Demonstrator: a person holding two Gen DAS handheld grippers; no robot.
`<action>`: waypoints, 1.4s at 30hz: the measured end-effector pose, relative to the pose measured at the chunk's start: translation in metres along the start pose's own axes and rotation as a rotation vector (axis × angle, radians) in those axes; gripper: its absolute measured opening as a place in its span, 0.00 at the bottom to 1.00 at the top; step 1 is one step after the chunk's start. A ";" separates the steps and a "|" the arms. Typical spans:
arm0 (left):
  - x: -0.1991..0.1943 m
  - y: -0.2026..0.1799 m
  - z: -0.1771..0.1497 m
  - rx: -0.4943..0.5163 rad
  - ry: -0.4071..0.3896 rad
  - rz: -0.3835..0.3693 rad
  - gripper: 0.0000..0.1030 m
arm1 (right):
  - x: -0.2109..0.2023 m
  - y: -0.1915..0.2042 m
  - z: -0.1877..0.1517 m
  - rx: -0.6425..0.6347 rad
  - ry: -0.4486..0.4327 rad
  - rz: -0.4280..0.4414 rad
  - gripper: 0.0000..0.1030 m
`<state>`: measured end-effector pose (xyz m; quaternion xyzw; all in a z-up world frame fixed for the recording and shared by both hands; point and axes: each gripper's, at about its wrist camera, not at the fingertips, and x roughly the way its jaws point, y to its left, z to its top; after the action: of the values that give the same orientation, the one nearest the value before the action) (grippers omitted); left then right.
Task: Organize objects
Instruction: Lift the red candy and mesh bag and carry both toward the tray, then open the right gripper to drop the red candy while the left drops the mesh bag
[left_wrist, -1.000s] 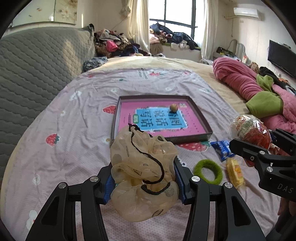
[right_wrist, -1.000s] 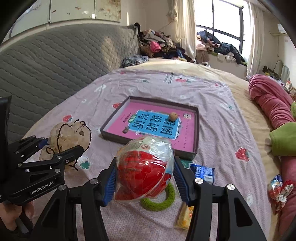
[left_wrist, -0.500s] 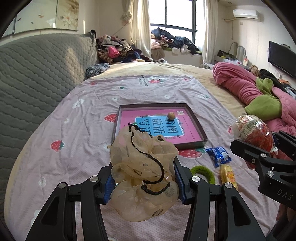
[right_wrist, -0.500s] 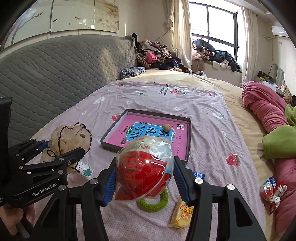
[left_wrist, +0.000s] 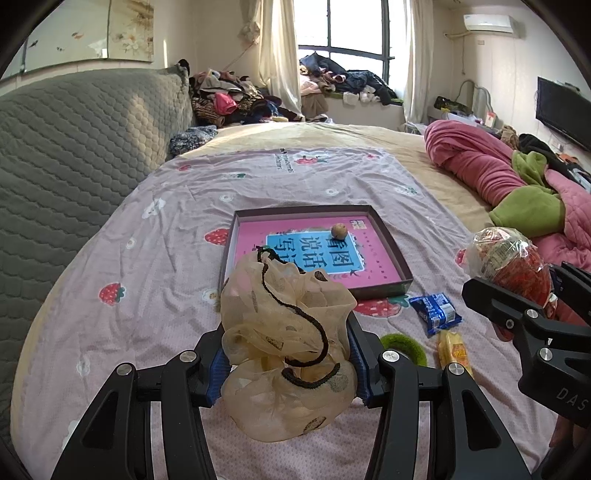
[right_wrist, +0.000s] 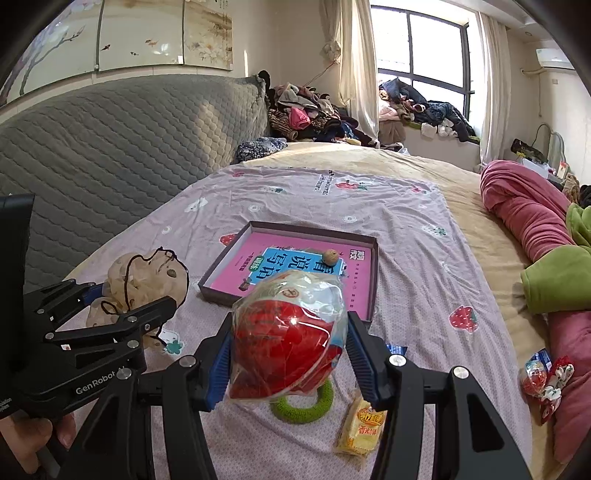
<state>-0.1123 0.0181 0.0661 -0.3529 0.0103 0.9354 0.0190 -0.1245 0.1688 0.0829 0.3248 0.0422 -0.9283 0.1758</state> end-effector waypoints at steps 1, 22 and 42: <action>0.000 0.000 0.002 0.000 -0.002 0.002 0.53 | -0.001 -0.001 0.002 0.002 -0.004 -0.003 0.55; 0.009 0.014 0.059 -0.018 -0.064 -0.008 0.53 | -0.004 -0.003 0.062 -0.035 -0.091 -0.053 0.55; 0.062 0.036 0.131 -0.025 -0.085 0.022 0.53 | 0.031 -0.004 0.138 -0.053 -0.155 -0.044 0.55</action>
<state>-0.2466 -0.0123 0.1234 -0.3130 0.0016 0.9498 0.0048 -0.2298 0.1369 0.1725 0.2461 0.0604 -0.9529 0.1667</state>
